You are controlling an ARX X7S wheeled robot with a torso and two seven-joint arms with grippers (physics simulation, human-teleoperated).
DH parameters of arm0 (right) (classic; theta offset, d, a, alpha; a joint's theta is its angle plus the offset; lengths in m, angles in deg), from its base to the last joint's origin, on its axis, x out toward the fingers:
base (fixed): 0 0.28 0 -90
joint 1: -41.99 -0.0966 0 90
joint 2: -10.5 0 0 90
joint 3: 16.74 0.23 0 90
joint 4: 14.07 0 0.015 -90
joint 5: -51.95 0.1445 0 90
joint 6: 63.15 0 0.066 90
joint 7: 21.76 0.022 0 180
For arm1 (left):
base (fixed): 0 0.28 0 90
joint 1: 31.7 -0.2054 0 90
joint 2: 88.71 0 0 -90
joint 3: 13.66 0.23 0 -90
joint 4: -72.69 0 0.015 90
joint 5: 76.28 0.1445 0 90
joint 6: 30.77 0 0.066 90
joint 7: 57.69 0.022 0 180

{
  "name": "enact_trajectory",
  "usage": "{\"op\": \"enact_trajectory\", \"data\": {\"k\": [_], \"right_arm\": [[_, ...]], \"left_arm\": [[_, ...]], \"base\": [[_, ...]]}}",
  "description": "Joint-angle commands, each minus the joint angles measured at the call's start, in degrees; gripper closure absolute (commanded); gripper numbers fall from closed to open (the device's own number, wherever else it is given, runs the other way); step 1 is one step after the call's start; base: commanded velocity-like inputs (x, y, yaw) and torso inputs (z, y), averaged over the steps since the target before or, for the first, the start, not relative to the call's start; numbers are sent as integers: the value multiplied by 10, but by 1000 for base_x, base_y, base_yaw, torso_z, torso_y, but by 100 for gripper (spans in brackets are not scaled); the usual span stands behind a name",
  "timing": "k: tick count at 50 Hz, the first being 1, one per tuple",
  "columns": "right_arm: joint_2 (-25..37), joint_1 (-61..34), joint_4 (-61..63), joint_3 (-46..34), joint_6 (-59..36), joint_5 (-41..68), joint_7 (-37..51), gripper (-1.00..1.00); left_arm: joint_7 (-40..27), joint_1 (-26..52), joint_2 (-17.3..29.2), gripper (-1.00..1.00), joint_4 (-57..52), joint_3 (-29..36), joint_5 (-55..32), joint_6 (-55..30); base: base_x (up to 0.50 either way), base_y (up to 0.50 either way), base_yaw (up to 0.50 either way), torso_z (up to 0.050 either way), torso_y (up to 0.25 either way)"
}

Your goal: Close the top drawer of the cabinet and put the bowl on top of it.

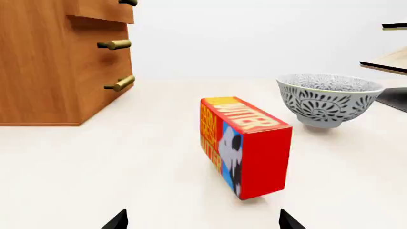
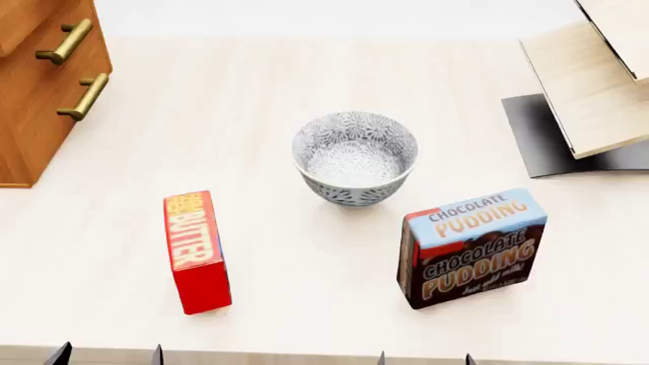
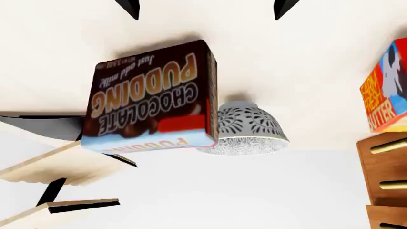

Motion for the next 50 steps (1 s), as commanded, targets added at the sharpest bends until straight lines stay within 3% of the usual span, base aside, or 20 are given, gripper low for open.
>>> {"op": "enact_trajectory", "data": {"k": [1,2,3,15,36,44,50], "right_arm": [[21,-4,86,1,-86,-15,13,-100],[22,-2,172,-4,-150,-17,16,-100],[23,-3,230,-5,-150,-15,18,-100],[36,4,218,-21,-142,-1,35,-100],[63,-25,358,-31,-256,6,51,-100],[66,-16,343,-30,-232,16,57,-100],[70,-11,344,-38,-225,20,59,-100]], "left_arm": [[-19,-21,10,-100,-86,14,15,-86],[-22,-25,13,-100,-172,15,11,-115],[-25,-25,16,-100,-209,17,8,-114],[-43,-32,34,-100,-216,24,-10,-114],[-71,-22,59,-100,-349,40,-7,-203],[-78,-25,64,-100,-352,44,-11,-199],[-83,-31,68,-100,-346,47,-15,-191]], "base": [[0,0,0,0,0],[0,0,0,0,0],[0,0,0,0,0],[0,0,0,0,0],[0,0,0,0,0],[0,3,0,0,0],[0,463,0,0,0]]}}
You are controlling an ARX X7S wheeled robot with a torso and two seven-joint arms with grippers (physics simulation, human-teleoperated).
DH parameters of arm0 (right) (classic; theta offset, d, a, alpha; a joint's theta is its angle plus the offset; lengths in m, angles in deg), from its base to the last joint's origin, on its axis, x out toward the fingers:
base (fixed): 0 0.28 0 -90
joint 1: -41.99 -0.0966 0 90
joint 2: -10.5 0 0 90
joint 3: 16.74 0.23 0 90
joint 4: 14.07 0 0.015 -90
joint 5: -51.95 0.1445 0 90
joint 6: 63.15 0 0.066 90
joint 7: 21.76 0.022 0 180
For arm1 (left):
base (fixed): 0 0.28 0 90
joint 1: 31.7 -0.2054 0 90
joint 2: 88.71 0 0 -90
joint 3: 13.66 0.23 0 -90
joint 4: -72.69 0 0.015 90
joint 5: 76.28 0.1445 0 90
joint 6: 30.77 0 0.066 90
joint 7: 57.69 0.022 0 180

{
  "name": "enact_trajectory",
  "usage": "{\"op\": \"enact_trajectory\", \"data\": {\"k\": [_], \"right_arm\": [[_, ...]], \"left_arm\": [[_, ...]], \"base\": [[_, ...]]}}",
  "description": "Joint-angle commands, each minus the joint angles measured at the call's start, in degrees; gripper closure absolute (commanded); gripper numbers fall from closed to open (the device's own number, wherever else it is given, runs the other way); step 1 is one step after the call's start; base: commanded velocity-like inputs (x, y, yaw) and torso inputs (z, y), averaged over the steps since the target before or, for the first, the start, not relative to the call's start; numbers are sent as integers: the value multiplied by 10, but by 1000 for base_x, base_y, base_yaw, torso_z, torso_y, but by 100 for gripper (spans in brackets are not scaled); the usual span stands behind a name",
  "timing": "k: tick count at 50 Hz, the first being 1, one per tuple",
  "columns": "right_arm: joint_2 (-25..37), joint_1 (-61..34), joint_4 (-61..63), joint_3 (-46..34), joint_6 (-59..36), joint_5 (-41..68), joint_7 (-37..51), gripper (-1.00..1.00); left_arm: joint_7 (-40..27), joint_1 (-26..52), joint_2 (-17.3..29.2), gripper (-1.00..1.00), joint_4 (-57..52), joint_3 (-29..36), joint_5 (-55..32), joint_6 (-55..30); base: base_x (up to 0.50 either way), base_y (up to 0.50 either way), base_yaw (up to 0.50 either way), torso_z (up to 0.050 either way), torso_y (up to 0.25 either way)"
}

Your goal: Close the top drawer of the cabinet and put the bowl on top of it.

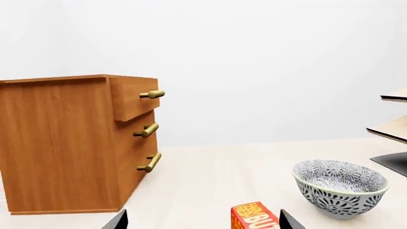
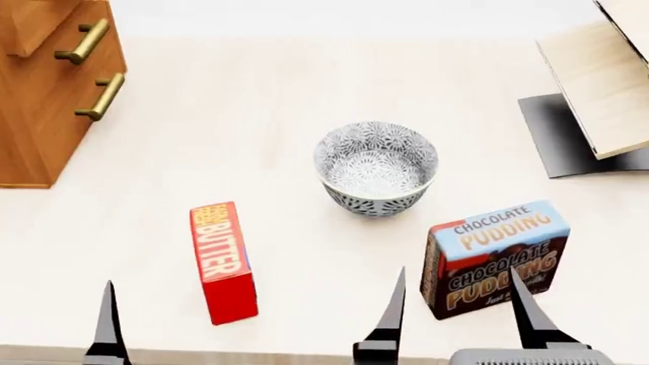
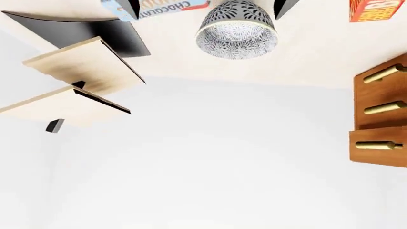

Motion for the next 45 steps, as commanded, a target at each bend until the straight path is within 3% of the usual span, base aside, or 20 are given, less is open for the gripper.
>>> {"op": "enact_trajectory", "data": {"k": [1,23,45], "right_arm": [[7,6,8,-8,6,10,6,-100],[20,6,-4,-14,18,27,13,-100],[30,15,1,-19,29,40,23,-100]], "left_arm": [[-11,-6,10,-100,-8,5,-6,2],[-27,-5,22,-100,-12,15,-14,0],[-41,-10,33,-100,-25,20,-23,-4]], "base": [[0,500,0,0,0],[0,492,0,0,0],[0,109,0,0,0]]}}
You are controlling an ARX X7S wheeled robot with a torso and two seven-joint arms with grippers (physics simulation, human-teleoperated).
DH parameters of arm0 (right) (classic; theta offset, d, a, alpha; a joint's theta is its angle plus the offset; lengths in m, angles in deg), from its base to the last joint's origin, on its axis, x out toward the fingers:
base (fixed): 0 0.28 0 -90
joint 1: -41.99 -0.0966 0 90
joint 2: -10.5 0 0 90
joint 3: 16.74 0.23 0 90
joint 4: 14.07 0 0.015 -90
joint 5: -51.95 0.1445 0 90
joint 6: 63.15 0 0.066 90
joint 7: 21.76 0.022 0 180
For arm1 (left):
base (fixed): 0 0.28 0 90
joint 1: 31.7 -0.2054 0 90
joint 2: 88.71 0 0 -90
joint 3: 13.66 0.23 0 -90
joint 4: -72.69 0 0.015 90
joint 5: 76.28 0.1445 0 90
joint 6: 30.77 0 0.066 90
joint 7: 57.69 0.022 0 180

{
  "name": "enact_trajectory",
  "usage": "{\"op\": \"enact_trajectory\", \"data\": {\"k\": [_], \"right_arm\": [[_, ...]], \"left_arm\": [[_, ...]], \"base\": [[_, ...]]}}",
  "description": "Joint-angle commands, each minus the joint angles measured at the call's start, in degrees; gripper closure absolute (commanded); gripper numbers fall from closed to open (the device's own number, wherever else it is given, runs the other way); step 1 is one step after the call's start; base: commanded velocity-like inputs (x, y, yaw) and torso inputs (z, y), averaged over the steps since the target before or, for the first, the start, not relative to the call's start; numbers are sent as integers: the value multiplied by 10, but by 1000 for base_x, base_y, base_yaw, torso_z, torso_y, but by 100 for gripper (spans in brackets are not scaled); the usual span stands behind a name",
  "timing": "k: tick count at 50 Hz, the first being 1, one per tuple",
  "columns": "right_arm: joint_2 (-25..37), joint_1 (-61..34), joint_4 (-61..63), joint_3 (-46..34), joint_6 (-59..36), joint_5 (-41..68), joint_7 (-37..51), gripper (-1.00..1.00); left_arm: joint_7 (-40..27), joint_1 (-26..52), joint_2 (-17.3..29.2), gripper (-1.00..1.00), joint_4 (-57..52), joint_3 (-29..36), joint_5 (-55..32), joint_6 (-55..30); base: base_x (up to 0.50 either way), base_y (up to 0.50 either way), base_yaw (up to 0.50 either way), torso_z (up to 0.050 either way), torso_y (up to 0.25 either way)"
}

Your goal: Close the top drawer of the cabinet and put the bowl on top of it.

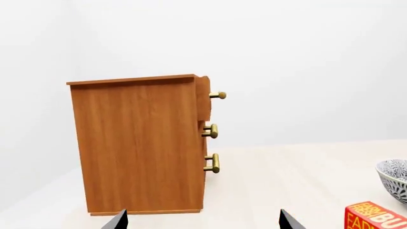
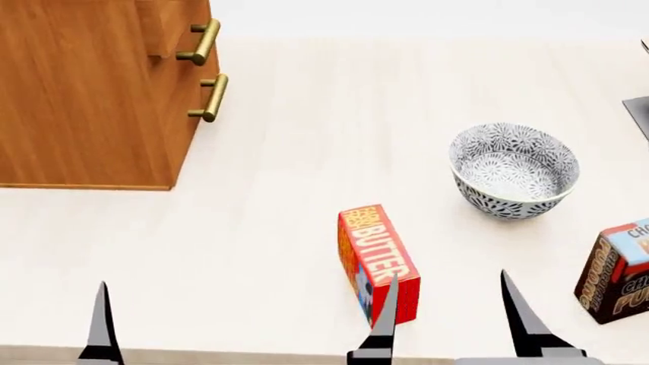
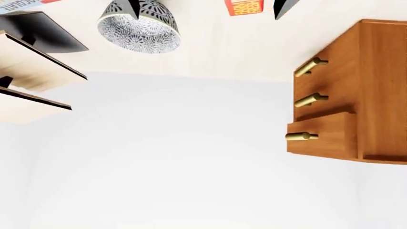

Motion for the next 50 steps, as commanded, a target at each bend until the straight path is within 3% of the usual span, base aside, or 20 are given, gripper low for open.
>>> {"op": "enact_trajectory", "data": {"k": [1,13,23,40,50], "right_arm": [[6,4,1,-3,6,5,5,-100],[11,5,-3,-9,11,5,11,-100],[15,6,0,-12,11,11,14,-100],[23,2,-4,-21,3,15,22,-100],[30,0,-5,-29,10,19,26,-100]], "left_arm": [[-7,-2,5,-100,-5,3,-5,-1],[-13,-4,10,-100,-7,6,-8,1],[-18,-5,14,-100,-15,9,-11,-4],[-26,-6,20,-100,-6,13,-16,5],[-28,-5,25,-100,-8,13,-20,6]], "base": [[0,0,0,0,0],[0,20,0,0,0],[0,489,0,0,0],[0,6,0,0,0],[443,0,0,0,0]]}}
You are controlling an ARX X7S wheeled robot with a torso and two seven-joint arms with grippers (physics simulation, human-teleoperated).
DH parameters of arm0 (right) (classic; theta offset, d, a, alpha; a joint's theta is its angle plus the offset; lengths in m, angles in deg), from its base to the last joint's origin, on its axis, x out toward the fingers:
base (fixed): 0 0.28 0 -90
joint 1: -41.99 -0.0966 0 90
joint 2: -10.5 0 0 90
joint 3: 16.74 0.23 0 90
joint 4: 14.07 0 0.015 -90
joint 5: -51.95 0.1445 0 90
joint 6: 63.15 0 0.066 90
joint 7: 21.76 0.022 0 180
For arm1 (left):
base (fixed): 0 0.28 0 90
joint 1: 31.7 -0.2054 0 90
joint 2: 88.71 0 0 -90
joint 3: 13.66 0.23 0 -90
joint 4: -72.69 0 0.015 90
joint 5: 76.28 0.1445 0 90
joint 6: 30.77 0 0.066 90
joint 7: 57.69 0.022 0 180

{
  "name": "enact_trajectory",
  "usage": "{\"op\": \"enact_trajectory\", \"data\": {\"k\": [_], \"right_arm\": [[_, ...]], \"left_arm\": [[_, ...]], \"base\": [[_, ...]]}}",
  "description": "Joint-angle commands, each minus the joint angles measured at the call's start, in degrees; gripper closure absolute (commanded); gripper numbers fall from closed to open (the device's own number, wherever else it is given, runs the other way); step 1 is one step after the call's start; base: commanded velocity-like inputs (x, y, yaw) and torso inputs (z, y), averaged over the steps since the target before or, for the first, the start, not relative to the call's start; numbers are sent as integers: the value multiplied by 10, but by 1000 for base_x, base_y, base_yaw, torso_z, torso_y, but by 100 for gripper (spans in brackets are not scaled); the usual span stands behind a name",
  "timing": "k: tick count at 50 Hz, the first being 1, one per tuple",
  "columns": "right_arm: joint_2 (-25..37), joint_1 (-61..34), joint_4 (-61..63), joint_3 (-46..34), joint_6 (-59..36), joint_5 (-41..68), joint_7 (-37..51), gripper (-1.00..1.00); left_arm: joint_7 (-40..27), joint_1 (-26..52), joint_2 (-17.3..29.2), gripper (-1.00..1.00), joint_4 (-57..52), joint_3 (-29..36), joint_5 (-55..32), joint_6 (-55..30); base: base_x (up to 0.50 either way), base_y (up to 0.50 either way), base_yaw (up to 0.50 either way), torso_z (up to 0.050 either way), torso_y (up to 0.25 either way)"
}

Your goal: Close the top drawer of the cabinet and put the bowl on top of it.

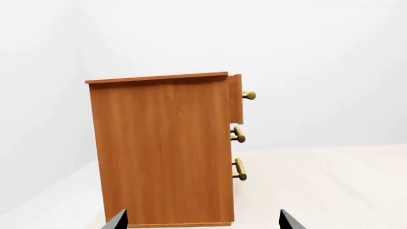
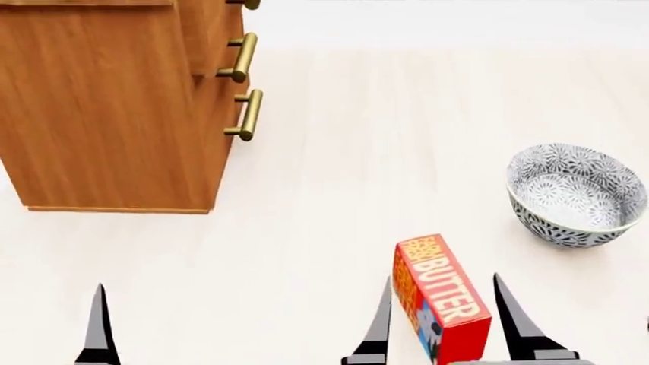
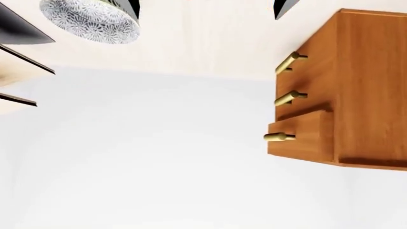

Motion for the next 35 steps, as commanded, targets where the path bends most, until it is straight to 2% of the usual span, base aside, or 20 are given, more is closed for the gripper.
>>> {"op": "enact_trajectory", "data": {"k": [1,35], "right_arm": [[8,-3,0,-9,1,4,6,-100],[25,-2,11,-28,-6,7,21,-100]], "left_arm": [[-4,1,5,-100,-2,1,-4,0],[-29,-9,27,-100,-25,11,-17,0]], "base": [[500,0,0,0,0],[498,0,0,0,0]]}}
